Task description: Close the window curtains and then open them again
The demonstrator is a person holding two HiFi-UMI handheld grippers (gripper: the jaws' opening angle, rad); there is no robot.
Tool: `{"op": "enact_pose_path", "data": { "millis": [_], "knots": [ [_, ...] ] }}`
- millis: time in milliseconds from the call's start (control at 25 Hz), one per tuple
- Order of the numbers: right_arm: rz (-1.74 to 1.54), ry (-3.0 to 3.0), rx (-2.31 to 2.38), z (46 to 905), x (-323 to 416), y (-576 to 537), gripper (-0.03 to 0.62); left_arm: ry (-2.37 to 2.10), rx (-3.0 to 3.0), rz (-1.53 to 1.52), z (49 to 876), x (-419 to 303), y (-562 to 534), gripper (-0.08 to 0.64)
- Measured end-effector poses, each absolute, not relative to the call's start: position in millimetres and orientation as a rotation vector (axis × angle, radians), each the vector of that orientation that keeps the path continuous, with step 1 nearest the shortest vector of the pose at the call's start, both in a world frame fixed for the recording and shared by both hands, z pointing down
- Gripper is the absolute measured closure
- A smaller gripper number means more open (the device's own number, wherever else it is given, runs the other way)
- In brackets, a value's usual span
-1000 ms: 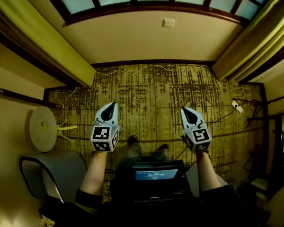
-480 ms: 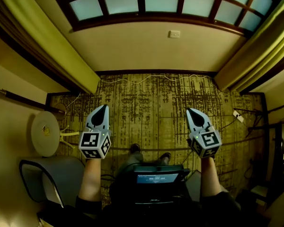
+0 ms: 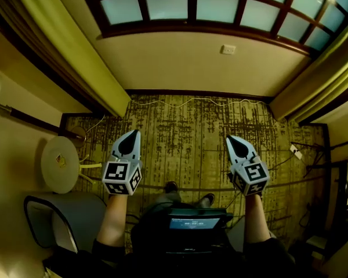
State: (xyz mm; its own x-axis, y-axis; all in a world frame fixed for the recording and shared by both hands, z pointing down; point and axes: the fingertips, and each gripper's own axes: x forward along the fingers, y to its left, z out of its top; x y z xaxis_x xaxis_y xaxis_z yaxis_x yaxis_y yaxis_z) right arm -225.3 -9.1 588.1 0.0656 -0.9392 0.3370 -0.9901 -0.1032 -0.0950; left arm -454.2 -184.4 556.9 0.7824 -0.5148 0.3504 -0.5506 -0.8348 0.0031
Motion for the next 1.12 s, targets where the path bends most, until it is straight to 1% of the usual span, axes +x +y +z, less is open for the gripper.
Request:
{"op": "enact_pose_path", "data": {
  "millis": [560,1120],
  "knots": [
    [0.358,-2.170,1.909,561,-331,-171,0.578,-1.010,2.812,0.435,544,-535,-292,0.560],
    [0.250,-2.401,1.557,555,-384,-319,0.578,-1.320,2.679,0.393,535,-570,-376,0.560]
  ]
}}
